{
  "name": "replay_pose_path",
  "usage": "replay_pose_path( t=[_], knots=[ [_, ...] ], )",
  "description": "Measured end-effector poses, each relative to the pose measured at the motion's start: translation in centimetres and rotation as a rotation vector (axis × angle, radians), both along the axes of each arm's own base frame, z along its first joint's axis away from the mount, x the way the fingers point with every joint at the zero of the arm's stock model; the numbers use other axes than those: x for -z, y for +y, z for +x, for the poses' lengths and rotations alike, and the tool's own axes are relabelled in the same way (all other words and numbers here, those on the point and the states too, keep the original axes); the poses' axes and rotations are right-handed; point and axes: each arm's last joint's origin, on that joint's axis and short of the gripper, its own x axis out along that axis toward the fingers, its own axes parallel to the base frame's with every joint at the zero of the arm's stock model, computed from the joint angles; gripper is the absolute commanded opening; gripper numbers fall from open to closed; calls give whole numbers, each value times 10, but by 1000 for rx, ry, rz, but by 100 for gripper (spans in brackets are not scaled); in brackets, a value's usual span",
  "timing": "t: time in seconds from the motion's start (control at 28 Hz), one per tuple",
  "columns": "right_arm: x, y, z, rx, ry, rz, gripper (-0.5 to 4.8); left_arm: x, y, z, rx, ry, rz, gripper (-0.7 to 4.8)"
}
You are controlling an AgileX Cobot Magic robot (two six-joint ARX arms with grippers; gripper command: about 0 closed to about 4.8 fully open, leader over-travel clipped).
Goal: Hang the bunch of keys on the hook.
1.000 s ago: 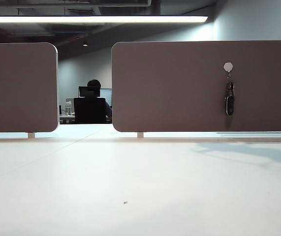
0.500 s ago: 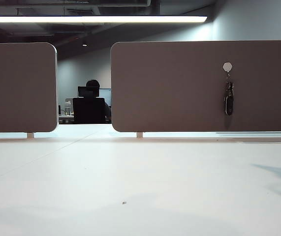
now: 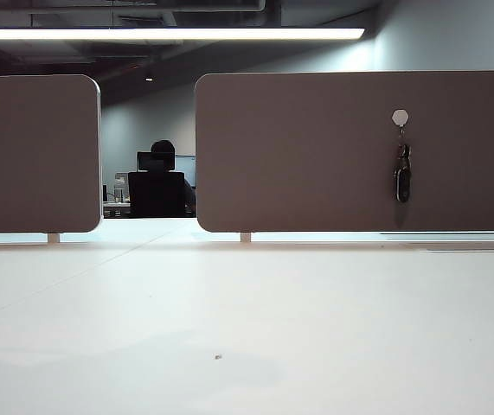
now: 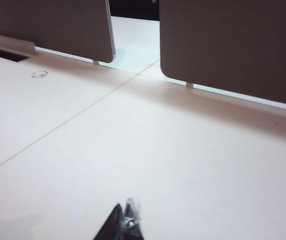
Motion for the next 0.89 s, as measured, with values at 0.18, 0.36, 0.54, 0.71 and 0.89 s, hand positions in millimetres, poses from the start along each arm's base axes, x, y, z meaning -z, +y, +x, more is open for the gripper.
replay_pose_path(
  t=[0.18, 0.36, 0.54, 0.71, 0.89],
  knots=[
    [43, 0, 1, -1, -8, 29, -3, 16, -2, 3, -2, 35, 17, -5],
    [83, 2, 7, -7, 49, 18, 12, 31, -3, 5, -4, 72, 42, -5],
    [98, 3, 14, -9, 27, 46, -5, 41, -4, 6, -3, 100, 55, -5],
    [120, 4, 19, 10, 81, 37, -5, 48, -5, 7, -2, 108, 52, -5],
    [127, 3, 21, 51, 95, 26, -5, 48, -5, 7, 7, 116, 36, -3]
  ],
)
